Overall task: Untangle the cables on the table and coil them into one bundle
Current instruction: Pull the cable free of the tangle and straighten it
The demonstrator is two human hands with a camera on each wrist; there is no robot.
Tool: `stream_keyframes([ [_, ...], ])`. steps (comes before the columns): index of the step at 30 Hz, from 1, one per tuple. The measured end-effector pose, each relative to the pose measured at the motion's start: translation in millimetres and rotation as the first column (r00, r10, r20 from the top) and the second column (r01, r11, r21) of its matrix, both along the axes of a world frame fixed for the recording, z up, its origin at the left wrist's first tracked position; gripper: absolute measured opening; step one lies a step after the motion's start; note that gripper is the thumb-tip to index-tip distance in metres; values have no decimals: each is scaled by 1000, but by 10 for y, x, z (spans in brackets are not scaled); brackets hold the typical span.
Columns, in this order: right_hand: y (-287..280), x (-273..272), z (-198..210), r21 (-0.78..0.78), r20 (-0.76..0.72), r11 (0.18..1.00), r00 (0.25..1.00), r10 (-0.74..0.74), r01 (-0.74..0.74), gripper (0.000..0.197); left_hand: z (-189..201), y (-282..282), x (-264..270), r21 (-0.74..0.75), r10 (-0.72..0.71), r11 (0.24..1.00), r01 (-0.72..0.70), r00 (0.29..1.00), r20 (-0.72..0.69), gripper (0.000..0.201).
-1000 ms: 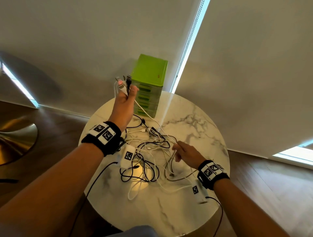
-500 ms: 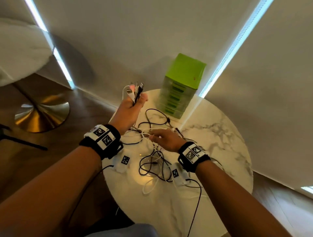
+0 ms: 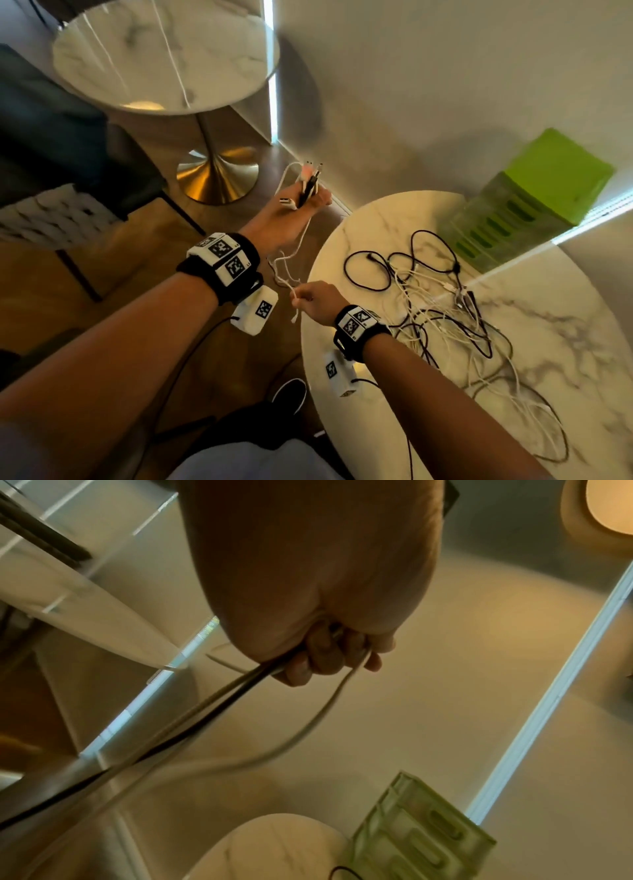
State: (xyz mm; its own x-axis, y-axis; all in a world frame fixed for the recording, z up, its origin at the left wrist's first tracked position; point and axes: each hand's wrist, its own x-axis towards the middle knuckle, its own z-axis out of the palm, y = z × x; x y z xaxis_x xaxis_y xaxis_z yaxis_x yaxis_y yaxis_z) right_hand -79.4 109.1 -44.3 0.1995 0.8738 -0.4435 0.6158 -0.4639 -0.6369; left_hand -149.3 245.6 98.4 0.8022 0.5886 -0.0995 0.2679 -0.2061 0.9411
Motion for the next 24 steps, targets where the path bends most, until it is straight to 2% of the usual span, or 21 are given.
stream_keyframes([
  [2,33,-45,-65,30,3,997,997,-74,74,46,-83,69,-86,16,7,1000,-6,999,-51,36],
  [4,88,-54,0,190,-59,964,982,-178,186,58,-178,126,-166,-17,22,1000,-24,997,-80,30],
  [5,134,-40,89,277,-148,925,962,-228,261,57,-219,139,-192,-38,28,999,-31,996,-82,27],
  [7,228,19,360,313,-401,851,871,-284,422,51,-309,162,-230,-70,11,997,-16,997,-71,24],
  [8,269,42,491,303,-496,838,826,-268,454,47,-337,158,-240,-91,-10,996,5,998,-59,23],
  [9,309,58,600,307,-529,841,814,-239,446,39,-354,154,-248,-125,-23,992,17,999,-43,23],
  [12,387,51,714,374,-411,842,884,-224,388,13,-353,149,-252,-152,-28,988,21,999,-44,30],
  [13,400,49,701,390,-397,821,881,-258,417,7,-342,161,-245,-131,1,991,-9,998,-60,33],
  [15,412,63,626,391,-426,756,831,-358,526,9,-344,243,-243,-36,94,994,-99,987,-132,38],
  [17,391,102,530,255,-478,763,763,-435,594,13,-372,360,-277,-54,174,982,-182,977,-124,36],
  [19,331,87,381,-11,-471,880,774,-424,475,13,-384,467,-318,-185,208,960,-212,977,-44,36],
  [20,276,54,341,-152,-395,932,844,-363,330,11,-389,510,-336,-243,214,947,-209,977,-6,36],
  [21,231,32,294,-270,-299,944,916,-268,188,4,-370,542,-356,-289,216,936,-198,976,28,36],
  [22,191,3,272,-343,-167,936,975,-150,85,19,-342,558,-375,-329,214,926,-184,975,57,36],
  [23,173,-14,228,-340,-42,939,997,-67,49,43,-314,565,-391,-376,210,912,-164,974,87,36],
  [24,180,-26,244,-244,43,968,997,-59,68,63,-285,567,-405,-428,195,895,-127,974,117,36],
])
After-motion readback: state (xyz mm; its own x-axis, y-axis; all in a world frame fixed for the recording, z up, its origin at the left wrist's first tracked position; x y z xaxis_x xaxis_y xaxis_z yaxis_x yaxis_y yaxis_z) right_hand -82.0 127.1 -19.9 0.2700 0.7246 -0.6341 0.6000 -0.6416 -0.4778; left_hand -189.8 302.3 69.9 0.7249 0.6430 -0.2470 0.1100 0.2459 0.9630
